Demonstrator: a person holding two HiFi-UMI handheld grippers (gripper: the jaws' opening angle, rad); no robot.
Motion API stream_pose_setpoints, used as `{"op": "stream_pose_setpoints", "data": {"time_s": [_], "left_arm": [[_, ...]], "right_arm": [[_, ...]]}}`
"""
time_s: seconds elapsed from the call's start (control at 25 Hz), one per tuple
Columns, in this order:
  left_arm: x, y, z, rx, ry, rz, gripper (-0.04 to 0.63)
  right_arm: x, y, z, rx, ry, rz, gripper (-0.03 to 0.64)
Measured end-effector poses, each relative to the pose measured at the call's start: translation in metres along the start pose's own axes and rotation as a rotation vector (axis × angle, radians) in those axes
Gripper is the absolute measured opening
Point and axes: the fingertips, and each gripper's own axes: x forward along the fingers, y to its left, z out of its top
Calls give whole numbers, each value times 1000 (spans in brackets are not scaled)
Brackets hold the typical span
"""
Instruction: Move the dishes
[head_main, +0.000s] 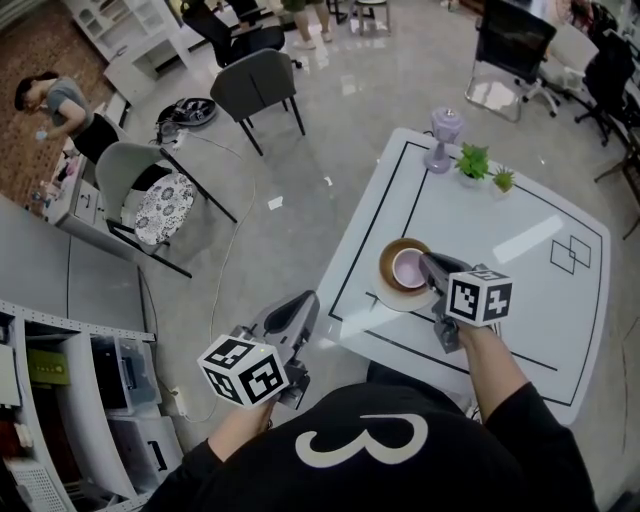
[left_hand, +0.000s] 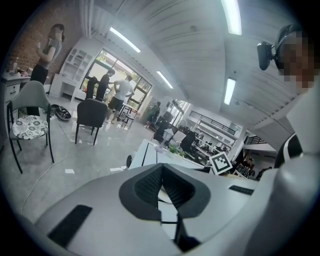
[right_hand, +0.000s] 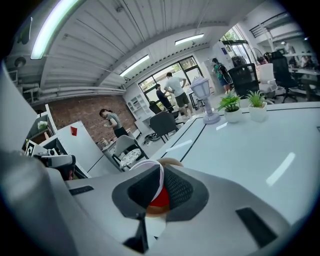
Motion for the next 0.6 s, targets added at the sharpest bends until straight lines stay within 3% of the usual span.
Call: {"op": "stream_pose_setpoints", "data": {"time_s": [0.36, 0.6], "left_arm": [[4, -3, 1, -14, -4, -19, 2], [11, -10, 0, -13, -1, -35, 2]], "right_arm": [[-13, 8, 11, -7, -23, 23, 20], [-42, 15, 43, -54, -98, 43, 20]]}}
